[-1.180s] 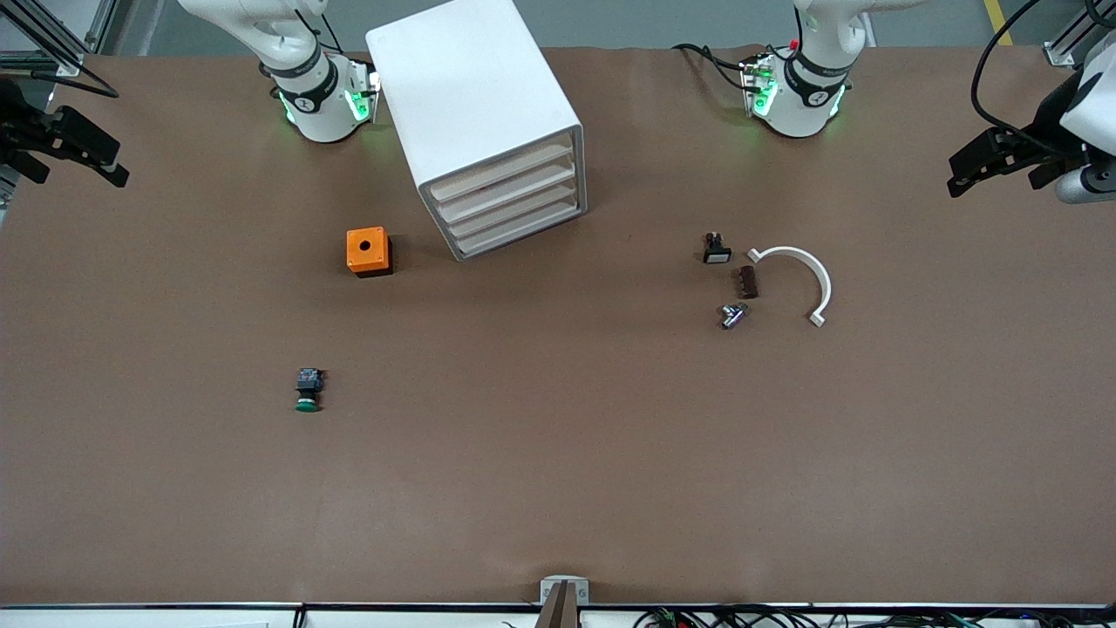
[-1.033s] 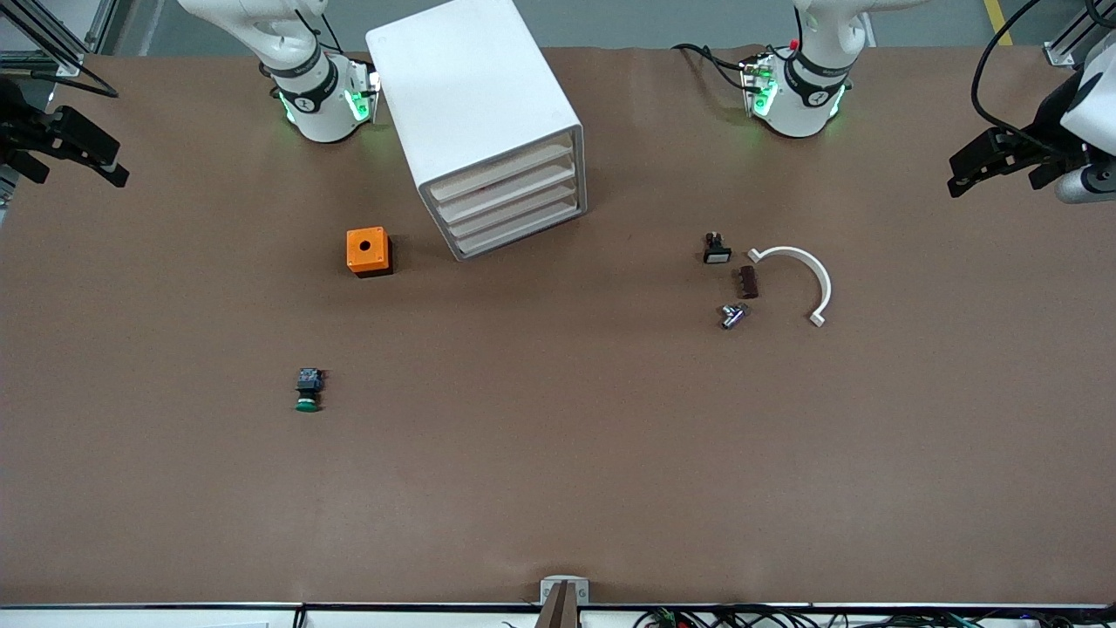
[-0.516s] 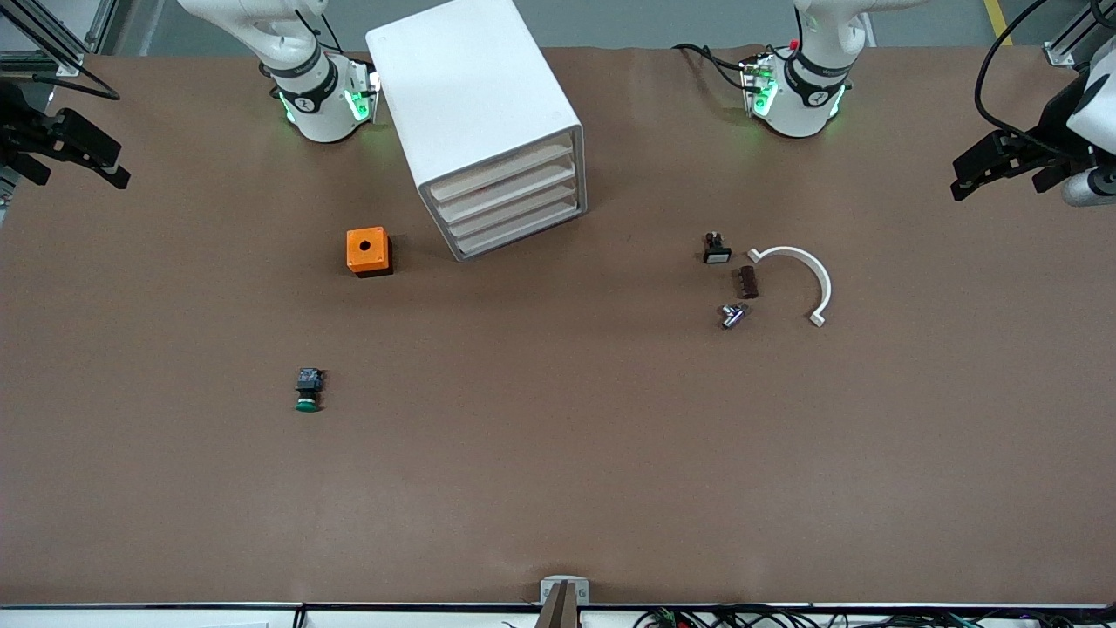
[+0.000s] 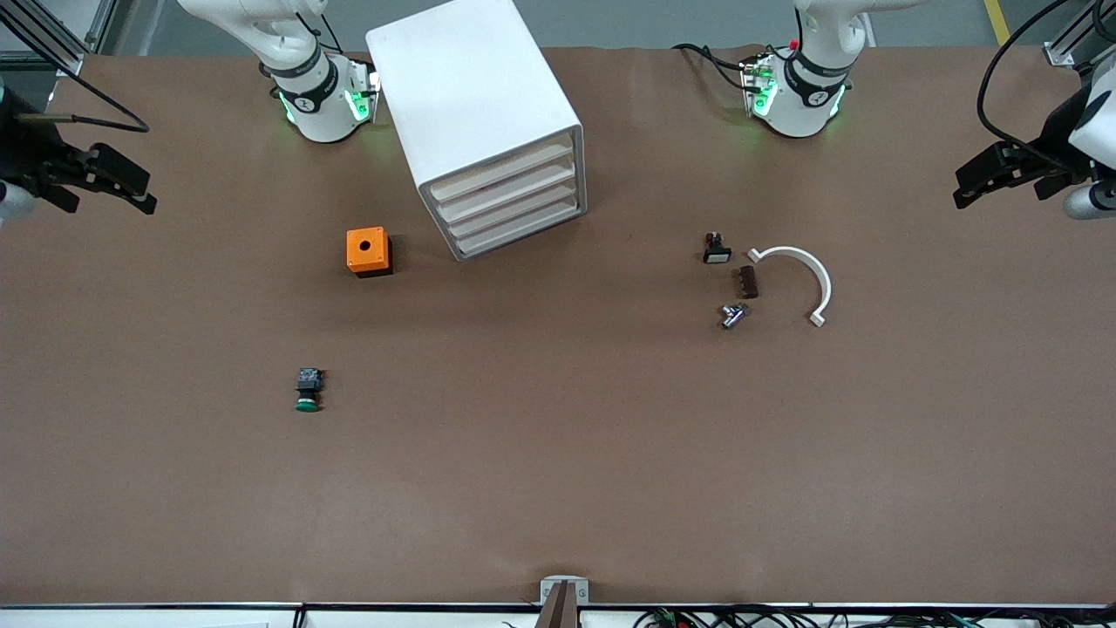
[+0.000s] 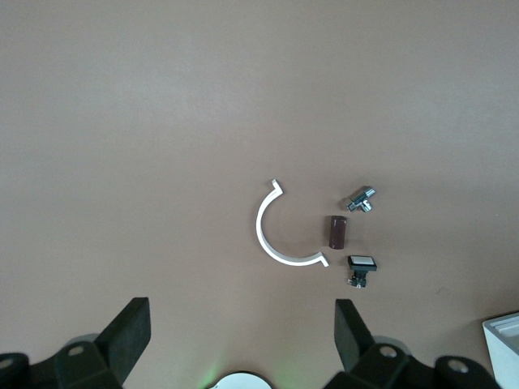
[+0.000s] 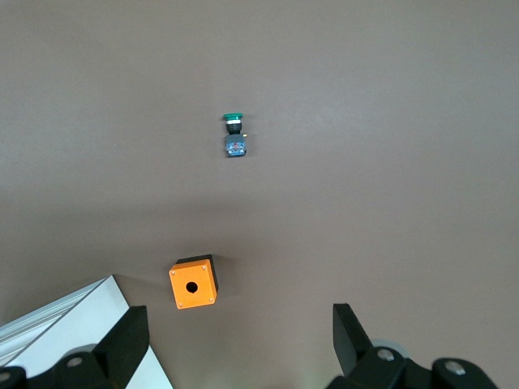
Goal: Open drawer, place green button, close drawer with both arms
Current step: 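Raise both grippers from rest and start reaching toward the table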
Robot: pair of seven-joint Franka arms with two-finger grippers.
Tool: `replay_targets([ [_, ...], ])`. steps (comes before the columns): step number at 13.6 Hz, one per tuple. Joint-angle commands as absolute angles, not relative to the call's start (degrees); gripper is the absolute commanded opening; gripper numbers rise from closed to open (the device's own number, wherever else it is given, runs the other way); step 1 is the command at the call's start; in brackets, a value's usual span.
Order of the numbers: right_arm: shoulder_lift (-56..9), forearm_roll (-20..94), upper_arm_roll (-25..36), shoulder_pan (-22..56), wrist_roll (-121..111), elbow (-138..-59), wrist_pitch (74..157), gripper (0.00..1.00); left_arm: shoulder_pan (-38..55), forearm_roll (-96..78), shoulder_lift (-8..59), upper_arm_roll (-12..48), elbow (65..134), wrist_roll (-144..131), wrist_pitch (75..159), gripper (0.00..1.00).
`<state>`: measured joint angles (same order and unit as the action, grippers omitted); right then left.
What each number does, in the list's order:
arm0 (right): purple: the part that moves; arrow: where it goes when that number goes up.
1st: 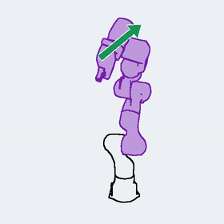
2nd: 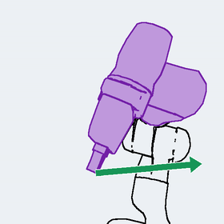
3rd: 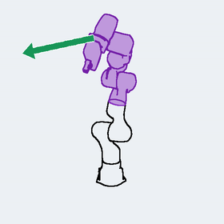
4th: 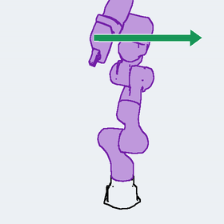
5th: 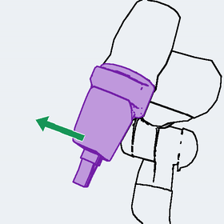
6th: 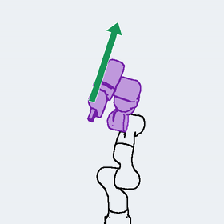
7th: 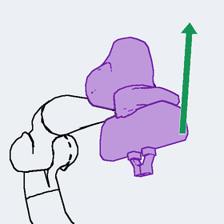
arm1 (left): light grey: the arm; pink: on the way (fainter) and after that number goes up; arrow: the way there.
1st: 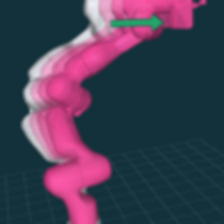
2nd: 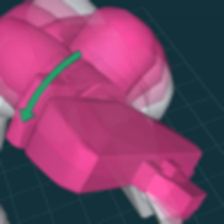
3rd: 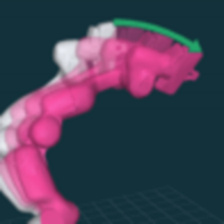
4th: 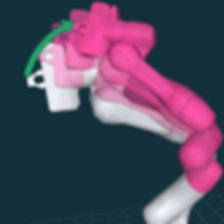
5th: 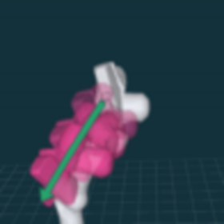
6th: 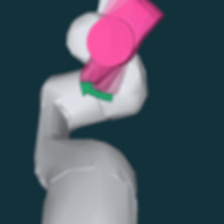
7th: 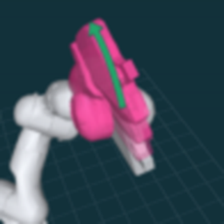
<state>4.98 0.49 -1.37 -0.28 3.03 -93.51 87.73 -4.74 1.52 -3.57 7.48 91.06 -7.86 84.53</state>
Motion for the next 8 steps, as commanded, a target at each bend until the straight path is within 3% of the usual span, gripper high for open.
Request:
replay_targets([
  [1,2.0,-0.4,-1.5,0.2,2.5,-91.1,87.5,1.00,-5.5,2.5,-2.2,6.9,89.5,-6.9,83.8,1.00],
  [4,-2.4,-0.3,-1.5,0.6,2.6,-91.1,89.1,1.00,-5.5,2.5,2.0,6.5,86.6,-10.3,83.8,1.00],
  [8,-11.5,-0.4,-1.5,1.1,2.6,-91.6,93.1,1.00,-5.0,2.3,13.9,6.6,79.6,-27.8,83.8,1.00],
])
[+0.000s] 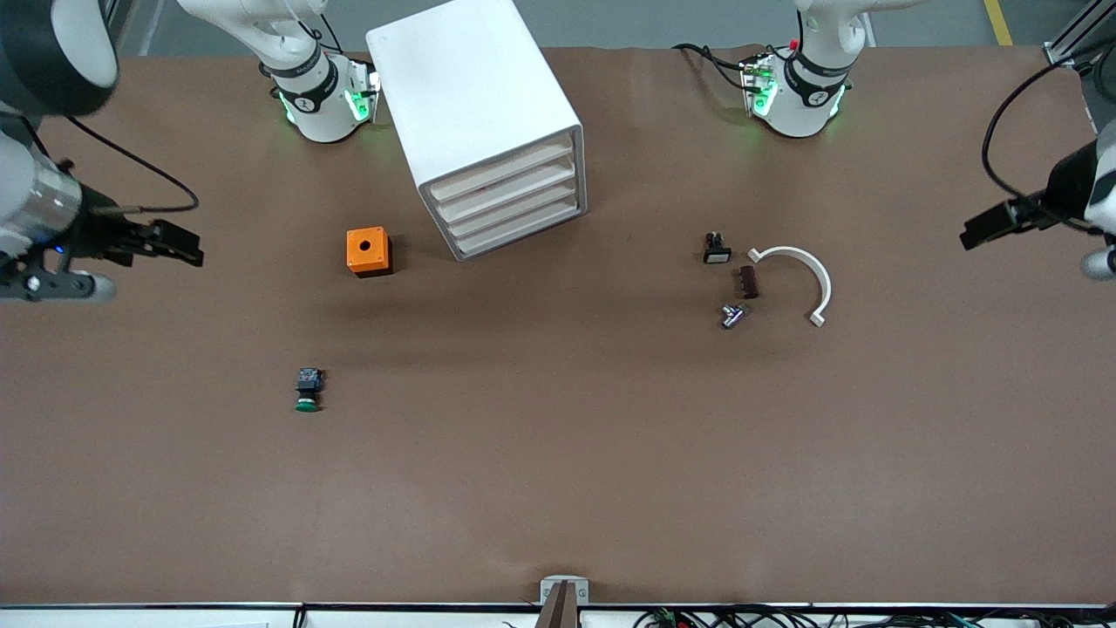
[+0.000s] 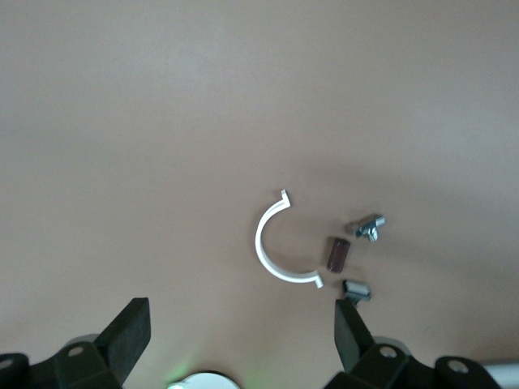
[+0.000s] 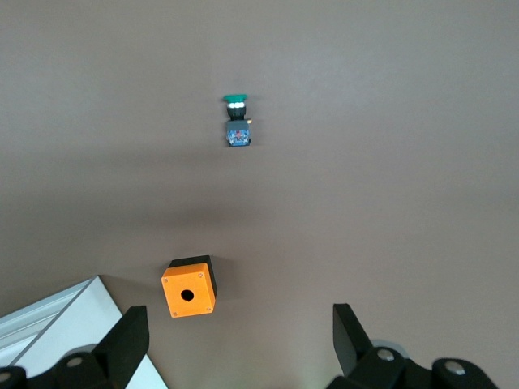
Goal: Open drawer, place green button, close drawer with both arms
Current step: 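Grasp the green button with the right gripper while the left gripper reaches the drawer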
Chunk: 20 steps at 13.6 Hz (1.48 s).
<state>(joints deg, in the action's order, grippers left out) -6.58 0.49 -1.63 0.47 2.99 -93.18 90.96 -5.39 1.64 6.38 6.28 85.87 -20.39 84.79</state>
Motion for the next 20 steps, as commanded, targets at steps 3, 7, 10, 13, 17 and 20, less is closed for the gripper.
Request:
replay_targets([
  [3,-18.5,-0.4,-1.6,1.1,2.6,-92.3,101.3,1.00,-4.6,1.8,21.1,7.0,75.5,-41.7,84.2,1.00],
  [7,-26.8,-0.4,-1.5,1.4,2.6,-92.4,110.2,1.00,-0.8,-0.2,26.4,7.4,75.8,-57.2,84.4,1.00],
  [10,-31.0,-0.3,-1.5,1.8,2.5,-92.6,114.8,1.00,3.0,-9.3,30.1,7.4,75.8,-73.7,84.3,1.00],
  [13,-33.4,-0.3,-1.6,1.8,2.6,-94.5,118.2,1.00,7.2,-17.9,34.3,7.4,75.9,-87.2,84.2,1.00],
  [17,-36.6,-0.3,-1.5,2.2,2.6,-95.8,121.1,1.00,11.7,-30.6,40.9,7.4,75.9,-100.5,84.3,1.00],
  [20,-36.8,-0.3,-1.5,2.3,2.5,-98.8,127.0,1.00,13.2,-40.8,44.2,7.4,75.9,-108.3,84.4,1.00],
])
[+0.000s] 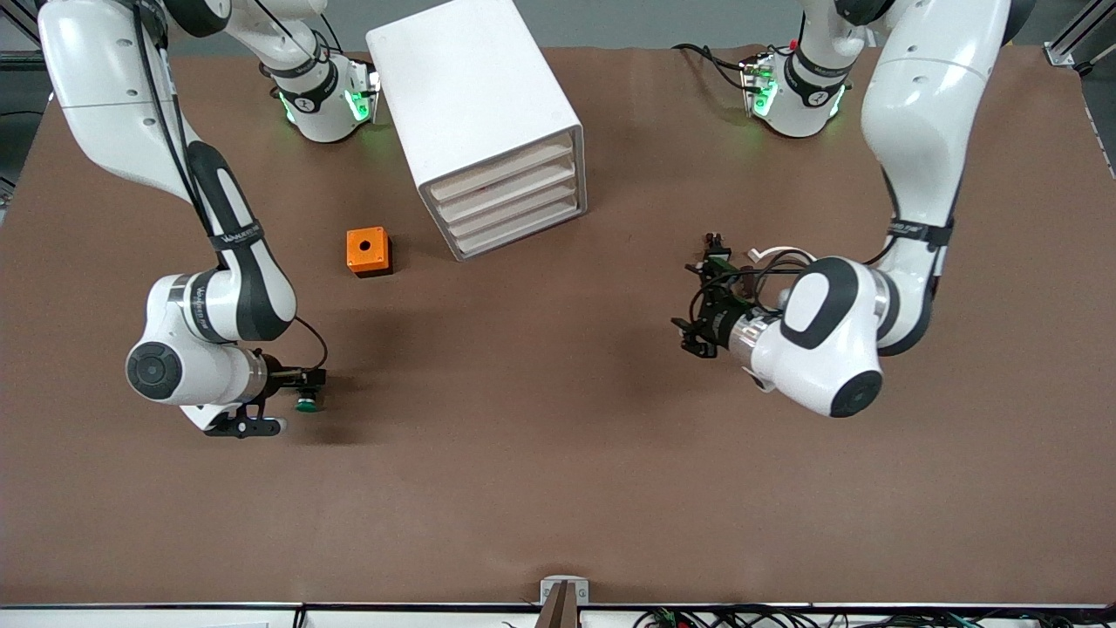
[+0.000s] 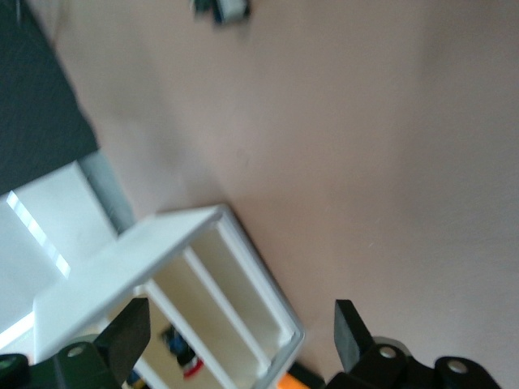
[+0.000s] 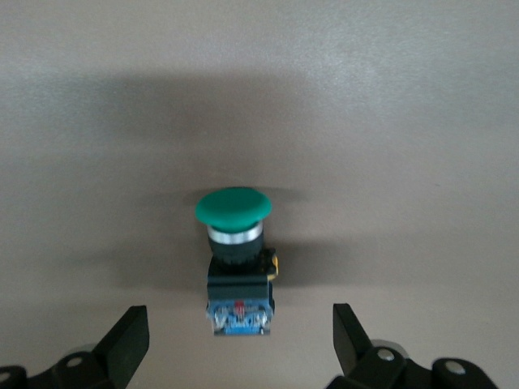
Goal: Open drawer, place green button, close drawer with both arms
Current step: 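Grasp the green button with the right gripper while the left gripper reaches the drawer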
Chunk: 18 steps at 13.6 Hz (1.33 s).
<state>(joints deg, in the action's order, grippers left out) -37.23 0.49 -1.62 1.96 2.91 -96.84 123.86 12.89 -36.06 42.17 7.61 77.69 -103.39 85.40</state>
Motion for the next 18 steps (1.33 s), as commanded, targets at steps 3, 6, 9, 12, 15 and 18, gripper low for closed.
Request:
replay_targets([
  [3,-37.4,-0.3,-1.5,2.4,2.6,-99.8,129.2,1.00,16.8,-45.3,45.8,7.3,76.0,-112.4,84.4,1.00],
  [6,-37.5,-0.4,-1.2,2.9,3.2,-100.5,129.4,1.00,20.0,-46.6,47.9,7.3,76.0,-113.5,84.4,1.00],
  [9,-37.6,-0.5,-1.1,3.2,3.2,-101.4,129.3,1.00,24.7,-46.8,51.5,7.3,76.0,-117.9,84.4,1.00],
  [12,-37.6,-0.7,-1.0,3.5,3.0,-101.5,129.2,1.00,25.8,-47.3,54.2,7.2,76.0,-121.6,84.4,1.00],
  [15,-37.4,-1.9,-1.0,3.8,3.0,-101.5,129.0,0.68,28.8,-48.7,55.7,7.2,75.8,-124.9,85.7,1.00],
  [18,-37.3,-2.8,-0.9,3.9,3.1,-101.3,129.1,0.40,30.9,-50.6,55.7,7.2,75.8,-125.7,86.7,1.00],
])
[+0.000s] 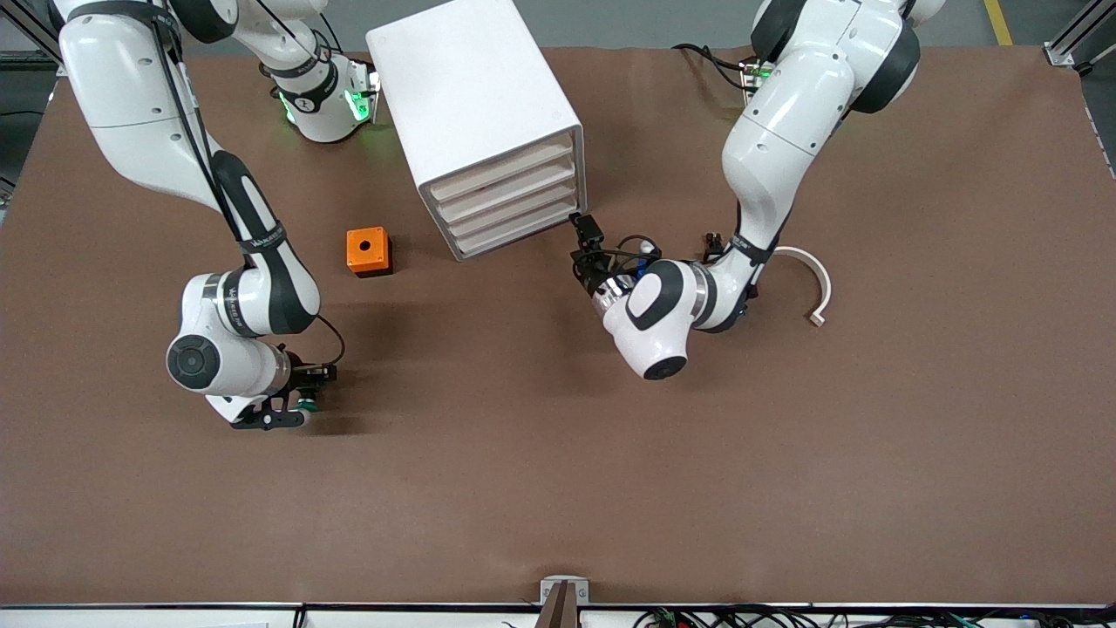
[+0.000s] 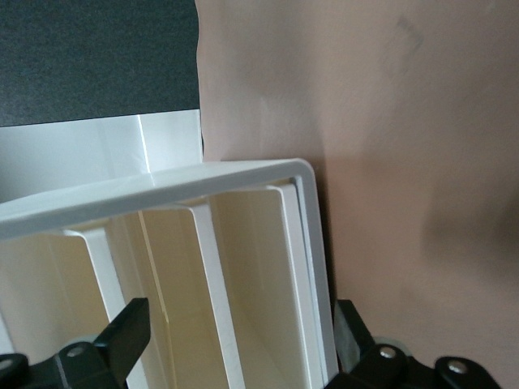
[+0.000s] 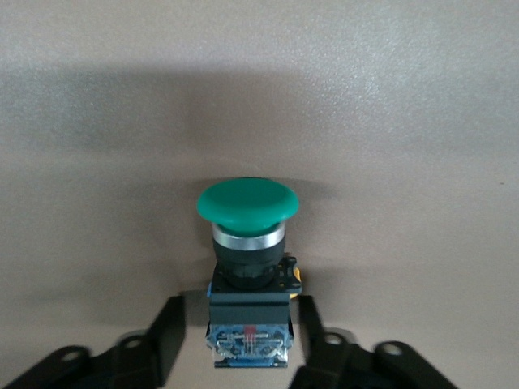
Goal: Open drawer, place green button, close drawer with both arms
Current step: 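Hook the left gripper on the drawer front while the right gripper holds the button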
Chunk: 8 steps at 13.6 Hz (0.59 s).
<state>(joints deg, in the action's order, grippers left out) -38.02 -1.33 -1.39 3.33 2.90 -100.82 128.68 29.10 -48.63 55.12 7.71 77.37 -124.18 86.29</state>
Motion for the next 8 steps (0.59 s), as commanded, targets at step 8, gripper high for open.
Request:
replay_targets([
  [8,-36.7,-3.4,-0.9,3.9,3.3,-100.8,128.7,0.21,35.1,-53.9,55.9,7.3,75.7,-125.7,91.1,0.88],
])
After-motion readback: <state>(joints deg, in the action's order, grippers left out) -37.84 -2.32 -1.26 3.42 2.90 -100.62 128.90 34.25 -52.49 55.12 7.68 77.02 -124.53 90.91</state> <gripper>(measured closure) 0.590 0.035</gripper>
